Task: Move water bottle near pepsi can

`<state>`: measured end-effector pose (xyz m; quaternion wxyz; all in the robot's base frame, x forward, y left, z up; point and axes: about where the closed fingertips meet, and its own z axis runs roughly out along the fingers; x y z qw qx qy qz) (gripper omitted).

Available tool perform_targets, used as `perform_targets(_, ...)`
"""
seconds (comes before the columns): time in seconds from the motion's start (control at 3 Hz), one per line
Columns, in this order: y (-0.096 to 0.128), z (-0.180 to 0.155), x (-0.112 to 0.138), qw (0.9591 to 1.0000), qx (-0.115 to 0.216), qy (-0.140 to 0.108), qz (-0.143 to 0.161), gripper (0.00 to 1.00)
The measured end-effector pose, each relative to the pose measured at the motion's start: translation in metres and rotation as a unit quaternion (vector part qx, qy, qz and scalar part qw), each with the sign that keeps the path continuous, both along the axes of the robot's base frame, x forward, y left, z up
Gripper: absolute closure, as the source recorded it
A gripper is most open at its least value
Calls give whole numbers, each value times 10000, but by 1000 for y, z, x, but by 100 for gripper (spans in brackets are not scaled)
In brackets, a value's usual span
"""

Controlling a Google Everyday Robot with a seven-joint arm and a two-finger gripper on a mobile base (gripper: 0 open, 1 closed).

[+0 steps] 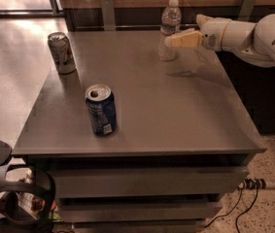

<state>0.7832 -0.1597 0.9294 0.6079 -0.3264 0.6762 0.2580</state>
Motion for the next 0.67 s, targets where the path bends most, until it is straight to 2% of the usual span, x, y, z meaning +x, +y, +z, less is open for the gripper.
perform_targets(0.67, 18, -10, 24, 9994, 256, -160, 158, 0)
